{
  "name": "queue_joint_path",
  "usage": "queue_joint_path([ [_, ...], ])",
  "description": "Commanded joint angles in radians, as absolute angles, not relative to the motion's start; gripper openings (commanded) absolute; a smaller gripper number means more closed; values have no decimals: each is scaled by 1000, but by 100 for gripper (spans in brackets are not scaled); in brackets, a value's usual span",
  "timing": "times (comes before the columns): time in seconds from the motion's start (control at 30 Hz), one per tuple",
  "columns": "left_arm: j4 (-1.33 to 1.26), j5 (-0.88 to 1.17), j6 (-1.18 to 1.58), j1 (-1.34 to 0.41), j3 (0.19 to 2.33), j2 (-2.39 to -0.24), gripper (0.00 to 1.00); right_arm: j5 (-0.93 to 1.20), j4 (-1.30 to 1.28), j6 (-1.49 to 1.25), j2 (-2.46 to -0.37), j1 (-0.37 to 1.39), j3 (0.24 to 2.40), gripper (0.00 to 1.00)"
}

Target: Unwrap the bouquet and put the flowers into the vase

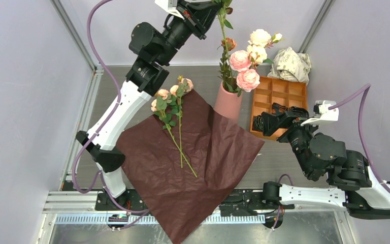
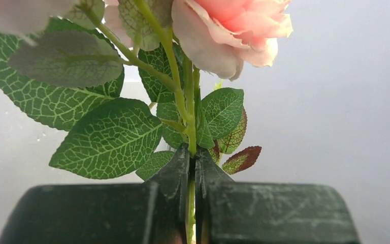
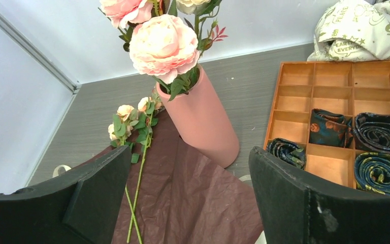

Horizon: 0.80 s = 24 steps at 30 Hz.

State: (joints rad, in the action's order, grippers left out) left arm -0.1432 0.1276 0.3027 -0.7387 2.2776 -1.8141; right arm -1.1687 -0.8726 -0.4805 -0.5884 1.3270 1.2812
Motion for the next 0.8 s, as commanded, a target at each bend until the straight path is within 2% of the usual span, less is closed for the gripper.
queue_joint_path([
  [0.0, -248, 125, 299, -742, 2245, -1802, 0, -1214, -867, -457, -577, 1333, 1300, 91],
  [0.43, -305, 114, 342, -771, 1981, -1730, 1, -1226, -851, -452, -565, 1332, 1276, 91],
  [0.6, -346, 75, 336, -799, 1858, -1702, 5, -1226, -848, -453, -563, 1333, 1266, 92],
  [0.77, -298, 75, 334, -805, 1828, -1693, 9, -1217, -844, -452, -569, 1333, 1265, 92],
])
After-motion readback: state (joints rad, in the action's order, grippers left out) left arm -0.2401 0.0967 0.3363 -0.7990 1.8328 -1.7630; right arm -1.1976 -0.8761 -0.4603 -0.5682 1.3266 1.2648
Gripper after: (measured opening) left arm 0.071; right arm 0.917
